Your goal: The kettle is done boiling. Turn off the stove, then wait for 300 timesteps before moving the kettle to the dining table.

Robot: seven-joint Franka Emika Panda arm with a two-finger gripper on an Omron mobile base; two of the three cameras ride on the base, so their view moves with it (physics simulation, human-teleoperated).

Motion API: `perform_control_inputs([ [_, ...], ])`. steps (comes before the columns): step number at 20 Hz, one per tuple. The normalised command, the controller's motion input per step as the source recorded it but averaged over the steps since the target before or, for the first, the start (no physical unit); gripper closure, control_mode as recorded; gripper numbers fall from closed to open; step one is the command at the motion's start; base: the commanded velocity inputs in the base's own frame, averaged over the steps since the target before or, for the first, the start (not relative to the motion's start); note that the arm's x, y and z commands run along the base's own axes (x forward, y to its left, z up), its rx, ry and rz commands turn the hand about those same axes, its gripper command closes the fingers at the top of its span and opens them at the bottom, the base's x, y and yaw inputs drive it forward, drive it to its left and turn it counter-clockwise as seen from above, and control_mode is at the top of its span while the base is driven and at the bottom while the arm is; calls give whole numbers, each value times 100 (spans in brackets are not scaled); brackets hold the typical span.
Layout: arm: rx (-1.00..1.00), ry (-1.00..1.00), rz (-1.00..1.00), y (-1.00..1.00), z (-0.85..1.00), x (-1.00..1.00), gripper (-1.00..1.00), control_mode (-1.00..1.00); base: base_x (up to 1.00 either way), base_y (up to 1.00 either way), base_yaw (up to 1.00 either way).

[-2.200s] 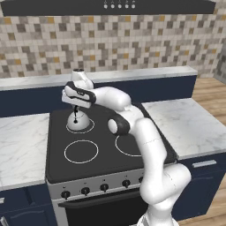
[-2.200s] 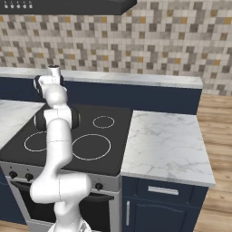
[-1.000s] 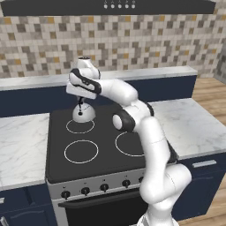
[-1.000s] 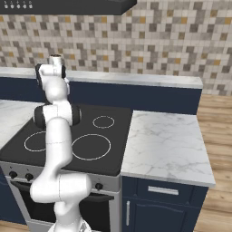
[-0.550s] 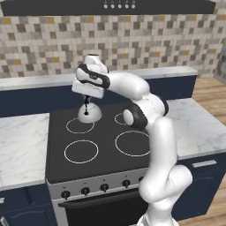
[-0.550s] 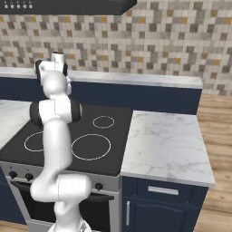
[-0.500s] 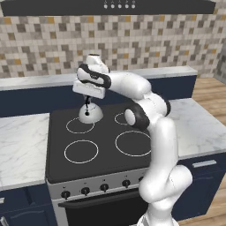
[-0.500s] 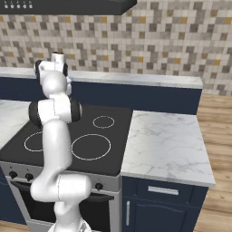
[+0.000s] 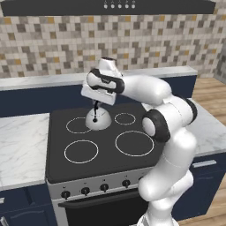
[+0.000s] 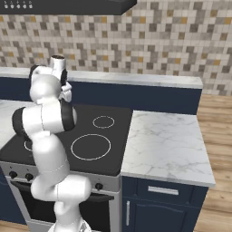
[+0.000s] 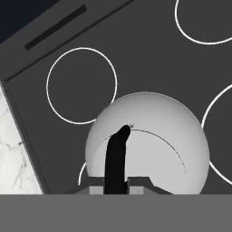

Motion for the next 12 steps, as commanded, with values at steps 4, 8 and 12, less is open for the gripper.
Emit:
perform_control_inputs([
  [4,0,0,-1,-20,44,-64,100,-100,0,0,0],
  [8,0,0,-3,-19,46,-58,100,-100,0,0,0],
  [12,0,0,-2,-23,40,-54,100,-100,0,0,0],
])
